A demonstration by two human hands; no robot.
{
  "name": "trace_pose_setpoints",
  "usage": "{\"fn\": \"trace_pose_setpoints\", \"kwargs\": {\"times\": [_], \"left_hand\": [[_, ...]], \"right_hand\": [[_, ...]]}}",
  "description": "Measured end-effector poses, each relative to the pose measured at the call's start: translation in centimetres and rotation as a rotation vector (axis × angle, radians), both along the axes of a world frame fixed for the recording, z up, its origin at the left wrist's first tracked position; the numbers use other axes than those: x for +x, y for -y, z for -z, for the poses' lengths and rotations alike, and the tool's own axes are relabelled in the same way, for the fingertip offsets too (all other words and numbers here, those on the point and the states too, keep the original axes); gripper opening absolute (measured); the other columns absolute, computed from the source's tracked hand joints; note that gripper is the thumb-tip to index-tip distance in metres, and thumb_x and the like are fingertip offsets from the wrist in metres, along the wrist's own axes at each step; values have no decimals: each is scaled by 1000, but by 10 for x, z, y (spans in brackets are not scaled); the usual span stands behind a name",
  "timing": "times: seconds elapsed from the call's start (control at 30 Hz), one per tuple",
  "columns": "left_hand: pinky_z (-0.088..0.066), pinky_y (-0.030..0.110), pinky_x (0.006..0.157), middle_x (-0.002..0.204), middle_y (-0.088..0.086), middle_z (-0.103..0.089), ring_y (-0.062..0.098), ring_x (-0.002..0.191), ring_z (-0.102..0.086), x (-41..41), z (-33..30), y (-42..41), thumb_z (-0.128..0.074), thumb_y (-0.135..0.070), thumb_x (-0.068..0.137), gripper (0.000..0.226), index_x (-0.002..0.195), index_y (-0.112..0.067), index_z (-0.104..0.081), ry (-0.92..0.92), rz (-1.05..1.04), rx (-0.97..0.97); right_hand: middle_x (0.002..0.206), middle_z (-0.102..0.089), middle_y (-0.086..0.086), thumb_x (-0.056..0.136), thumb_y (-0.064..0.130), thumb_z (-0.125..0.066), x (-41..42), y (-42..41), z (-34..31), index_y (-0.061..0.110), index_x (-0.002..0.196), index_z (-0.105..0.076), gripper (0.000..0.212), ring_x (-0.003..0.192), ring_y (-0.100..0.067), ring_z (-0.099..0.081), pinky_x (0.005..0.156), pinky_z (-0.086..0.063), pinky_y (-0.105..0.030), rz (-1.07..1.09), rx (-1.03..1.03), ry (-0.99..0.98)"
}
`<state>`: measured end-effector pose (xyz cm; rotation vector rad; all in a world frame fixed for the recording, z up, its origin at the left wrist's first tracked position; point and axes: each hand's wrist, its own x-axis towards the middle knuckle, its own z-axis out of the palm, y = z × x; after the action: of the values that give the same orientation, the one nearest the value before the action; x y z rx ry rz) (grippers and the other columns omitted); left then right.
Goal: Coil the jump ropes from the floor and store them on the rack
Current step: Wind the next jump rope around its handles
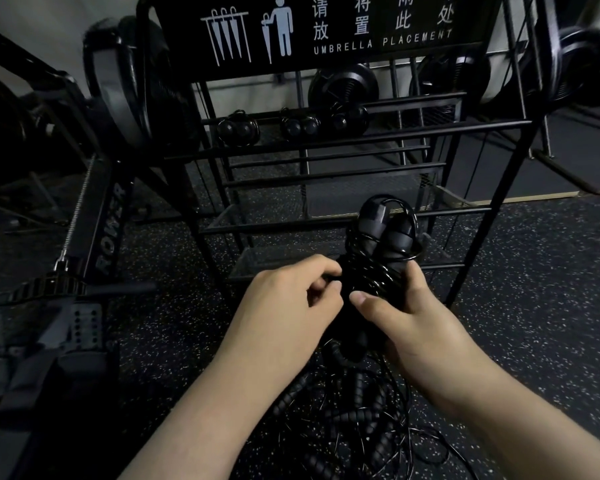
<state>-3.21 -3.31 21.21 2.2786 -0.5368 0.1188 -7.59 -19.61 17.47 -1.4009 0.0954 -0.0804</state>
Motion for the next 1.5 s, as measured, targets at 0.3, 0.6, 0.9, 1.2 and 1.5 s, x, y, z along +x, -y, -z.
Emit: {"fn": "trace_pose_setpoints", "kwargs": {"times": [0.3, 0.6, 0.9, 1.2, 1.5], "left_hand": [[-39, 5, 66, 86, -25, -70, -2, 83, -64, -2, 6, 8, -69, -37, 93, 17, 80, -33, -79, -8, -110, 77], [-54, 31, 87, 94, -12, -73, 3, 92, -68, 3, 10, 11, -79, -18, 85, 17, 101, -23, -82, -152, -150, -226], [-54, 37, 71, 70, -12, -67, 3, 65, -59, 5, 13, 9, -77, -22, 82, 10, 79, -29, -72, -289, -125, -269], [-53, 32, 71, 75, -14, -68, -1, 66, -60, 5, 11, 6, -63, -31, 97, 13, 86, -32, -70, -313, -60, -145], [-57, 24, 90, 98, -12, -77, 2, 95, -71, 4, 9, 4, -82, -18, 84, 28, 110, -27, -78, -356, -35, -463]], "right_hand": [[68, -50, 59, 101, 36, -56, -3, -1, -15, 53, 96, -29, 33, 74, 36, -50, 65, -38, 6, -64, -262, -48], [86, -60, 53, 98, 46, -56, 1, 0, -1, 59, 110, -27, 34, 88, 28, -58, 78, -46, -6, -70, -269, -46], [110, -74, 23, 84, 66, -62, 3, 1, 8, 44, 142, -35, 68, 105, 1, -70, 101, -53, -34, -82, -195, -60], [84, -78, 16, 100, 34, -60, 8, -1, 5, 52, 94, -44, 25, 81, -4, -75, 70, -58, -21, -45, -42, -153], [110, -76, -18, 91, 26, -63, 12, 5, -5, 11, 132, -58, 44, 90, -26, -73, 75, -61, -43, -21, 426, -174]]}}
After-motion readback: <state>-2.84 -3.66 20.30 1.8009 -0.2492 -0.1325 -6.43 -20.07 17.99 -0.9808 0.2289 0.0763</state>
